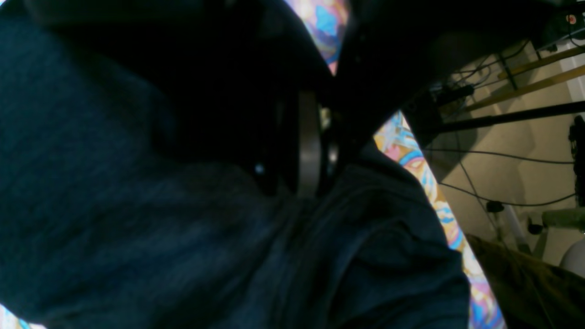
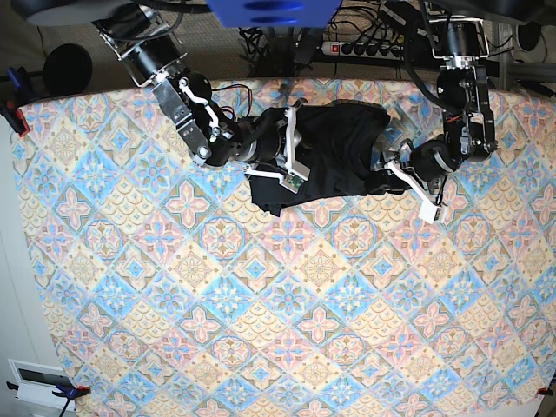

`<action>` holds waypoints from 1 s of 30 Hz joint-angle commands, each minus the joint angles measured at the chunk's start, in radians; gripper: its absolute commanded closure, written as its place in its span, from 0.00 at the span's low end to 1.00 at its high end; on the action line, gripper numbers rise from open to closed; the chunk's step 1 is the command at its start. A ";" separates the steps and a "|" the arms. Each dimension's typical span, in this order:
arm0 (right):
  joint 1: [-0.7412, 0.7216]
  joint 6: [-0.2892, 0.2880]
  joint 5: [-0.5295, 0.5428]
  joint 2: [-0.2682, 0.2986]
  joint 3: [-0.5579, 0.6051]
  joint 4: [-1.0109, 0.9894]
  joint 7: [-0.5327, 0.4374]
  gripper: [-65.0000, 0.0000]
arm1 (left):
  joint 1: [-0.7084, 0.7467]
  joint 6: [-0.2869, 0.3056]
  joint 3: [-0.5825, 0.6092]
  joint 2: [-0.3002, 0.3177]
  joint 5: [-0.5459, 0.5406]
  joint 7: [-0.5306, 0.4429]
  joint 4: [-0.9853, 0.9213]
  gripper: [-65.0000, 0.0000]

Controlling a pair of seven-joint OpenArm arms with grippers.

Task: Layout the t-shirt on the table in an organized manner, then fold the t-shirt properly
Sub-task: 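Lift the bundle with the right gripper and grasp its end with the left, then fold the strip end with the left gripper onto the bundle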

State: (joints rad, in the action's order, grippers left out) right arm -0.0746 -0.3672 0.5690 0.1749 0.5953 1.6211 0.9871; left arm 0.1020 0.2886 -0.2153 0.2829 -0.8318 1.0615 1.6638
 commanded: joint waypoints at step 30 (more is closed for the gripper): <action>-0.015 -0.008 -0.076 -0.005 -0.007 0.012 -0.021 0.89 | -0.144 0.004 -0.071 -0.047 -0.222 0.133 -0.087 0.85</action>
State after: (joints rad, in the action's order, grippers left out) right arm -0.0746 -0.3672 0.4858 0.1719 0.5930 1.6192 0.9798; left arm -0.0277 0.2829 -0.2844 0.2245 -1.0199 1.2026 1.5440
